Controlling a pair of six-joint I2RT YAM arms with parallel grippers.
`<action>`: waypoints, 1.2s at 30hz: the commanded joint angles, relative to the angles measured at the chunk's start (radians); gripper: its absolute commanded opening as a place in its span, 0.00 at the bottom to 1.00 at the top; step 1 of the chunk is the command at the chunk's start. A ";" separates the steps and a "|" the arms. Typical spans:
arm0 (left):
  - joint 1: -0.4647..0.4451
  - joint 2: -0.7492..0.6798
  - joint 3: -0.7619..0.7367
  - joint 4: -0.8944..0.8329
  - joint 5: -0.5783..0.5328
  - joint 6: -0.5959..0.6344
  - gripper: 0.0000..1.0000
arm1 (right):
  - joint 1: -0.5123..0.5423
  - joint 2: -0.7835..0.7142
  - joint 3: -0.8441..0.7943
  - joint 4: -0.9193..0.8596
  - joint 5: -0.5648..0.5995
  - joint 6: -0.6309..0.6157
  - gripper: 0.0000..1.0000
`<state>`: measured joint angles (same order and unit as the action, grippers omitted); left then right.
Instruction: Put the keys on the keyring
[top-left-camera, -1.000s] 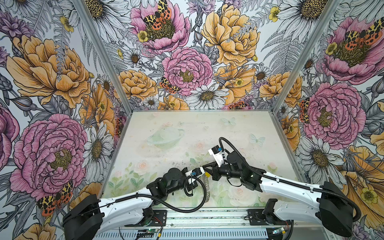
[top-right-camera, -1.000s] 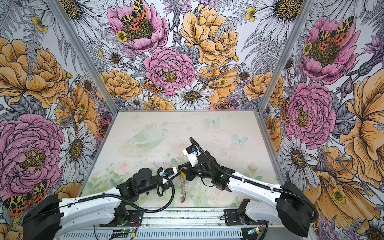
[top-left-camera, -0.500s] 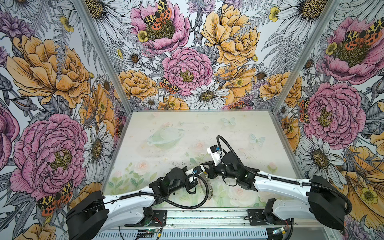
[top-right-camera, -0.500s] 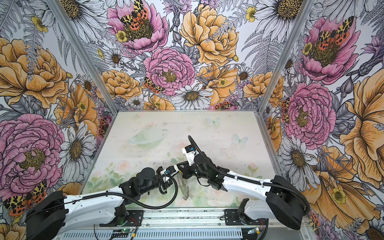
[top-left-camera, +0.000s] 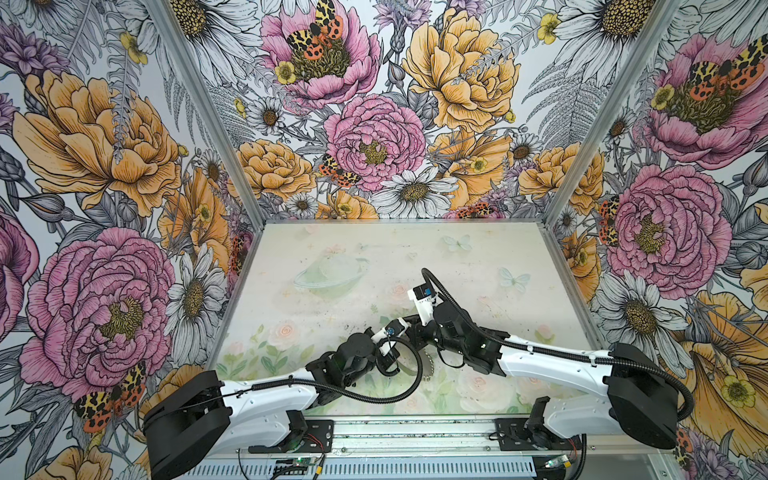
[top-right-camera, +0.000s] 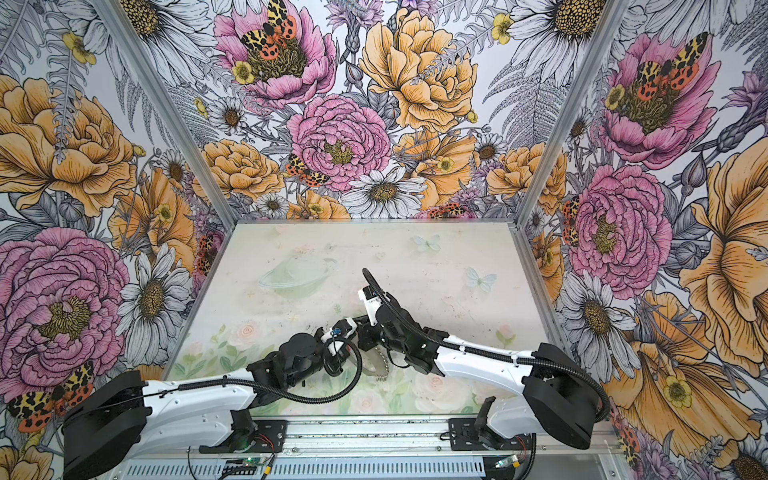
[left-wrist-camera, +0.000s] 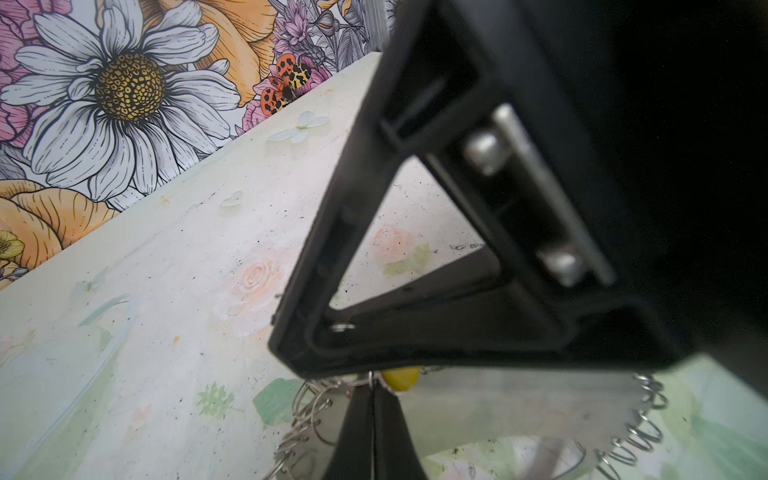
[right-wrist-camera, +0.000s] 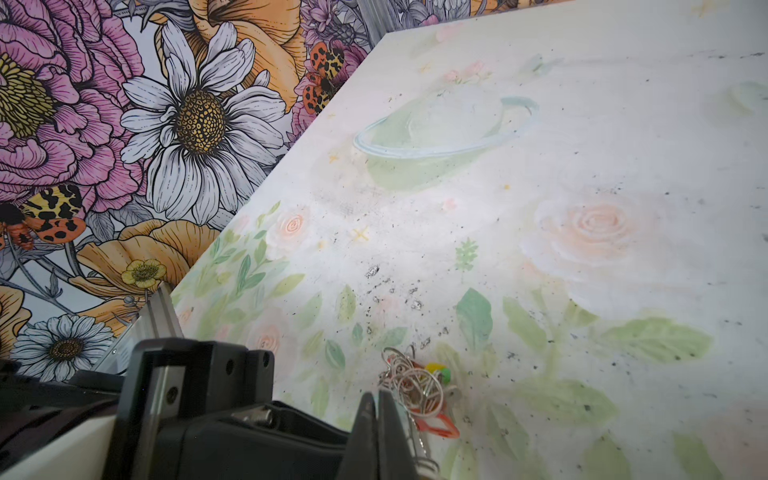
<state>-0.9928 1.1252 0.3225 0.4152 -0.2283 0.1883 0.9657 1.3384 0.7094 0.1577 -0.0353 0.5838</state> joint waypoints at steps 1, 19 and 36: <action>0.014 0.022 0.078 0.111 -0.149 -0.042 0.00 | 0.056 0.007 0.031 -0.030 -0.134 -0.004 0.00; 0.076 0.022 0.038 0.252 -0.086 -0.102 0.00 | 0.063 0.035 0.075 -0.042 -0.207 -0.022 0.06; 0.112 -0.082 -0.084 0.351 0.213 -0.031 0.00 | 0.030 -0.129 0.086 -0.208 -0.105 -0.107 0.27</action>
<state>-0.8928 1.0824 0.2459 0.6334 -0.1093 0.1349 1.0069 1.2568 0.7849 0.0395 -0.1555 0.5217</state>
